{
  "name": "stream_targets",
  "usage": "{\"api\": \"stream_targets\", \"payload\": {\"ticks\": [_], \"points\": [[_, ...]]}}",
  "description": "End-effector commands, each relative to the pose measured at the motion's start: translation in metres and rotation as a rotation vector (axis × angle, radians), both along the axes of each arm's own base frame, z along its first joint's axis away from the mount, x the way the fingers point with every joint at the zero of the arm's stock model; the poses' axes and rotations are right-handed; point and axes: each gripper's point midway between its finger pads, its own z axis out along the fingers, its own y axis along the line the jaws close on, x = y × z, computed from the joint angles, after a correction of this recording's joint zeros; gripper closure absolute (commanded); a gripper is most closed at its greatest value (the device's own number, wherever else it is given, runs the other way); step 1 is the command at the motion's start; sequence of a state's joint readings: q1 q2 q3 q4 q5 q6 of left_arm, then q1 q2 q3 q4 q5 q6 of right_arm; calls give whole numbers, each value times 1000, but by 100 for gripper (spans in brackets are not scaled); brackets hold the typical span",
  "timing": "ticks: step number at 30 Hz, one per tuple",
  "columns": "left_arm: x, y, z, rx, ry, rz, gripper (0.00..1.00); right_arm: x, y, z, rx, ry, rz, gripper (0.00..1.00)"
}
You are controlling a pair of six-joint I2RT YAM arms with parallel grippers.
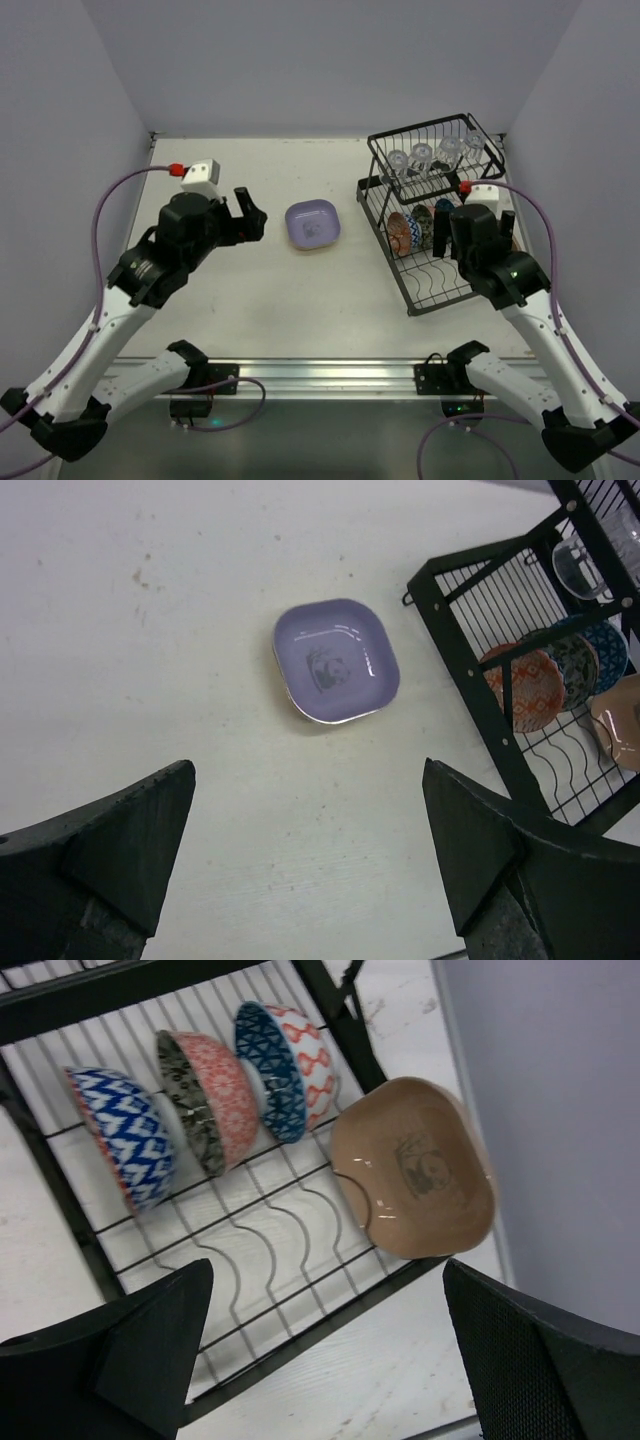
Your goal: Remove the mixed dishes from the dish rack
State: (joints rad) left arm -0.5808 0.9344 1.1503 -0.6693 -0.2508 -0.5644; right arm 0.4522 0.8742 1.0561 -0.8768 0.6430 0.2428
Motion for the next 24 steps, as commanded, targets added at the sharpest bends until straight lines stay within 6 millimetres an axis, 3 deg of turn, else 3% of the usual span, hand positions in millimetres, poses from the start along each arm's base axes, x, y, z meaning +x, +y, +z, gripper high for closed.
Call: {"api": "stream_targets", "payload": {"ticks": [1,4,5,9,12,14,16,24], "points": [[-24,34,-23,154,8,13,0,-3,-30,1,-226,58,-42,1],[-33,33,-27,119,-51,-29,0,-6,-45,-8,-354,122,-17,1],[-35,33,-47,134,-23,-36,0,-8,-50,-7,-398,142,11,1],[-36,23,-62,108,-24,-81,0,-7,-69,-12,-468,183,-15,1],[-36,21,-62,127,-28,-113,0,2,-80,-21,-499,228,-16,1],[-42,11,-61,103,-46,-158,0,5,-89,-24,-550,262,-41,17],[-45,11,-62,110,-43,-145,0,15,-93,-25,-526,269,-60,23],[-51,18,-51,102,-83,-101,0,41,-116,-41,-493,343,-90,28]]}}
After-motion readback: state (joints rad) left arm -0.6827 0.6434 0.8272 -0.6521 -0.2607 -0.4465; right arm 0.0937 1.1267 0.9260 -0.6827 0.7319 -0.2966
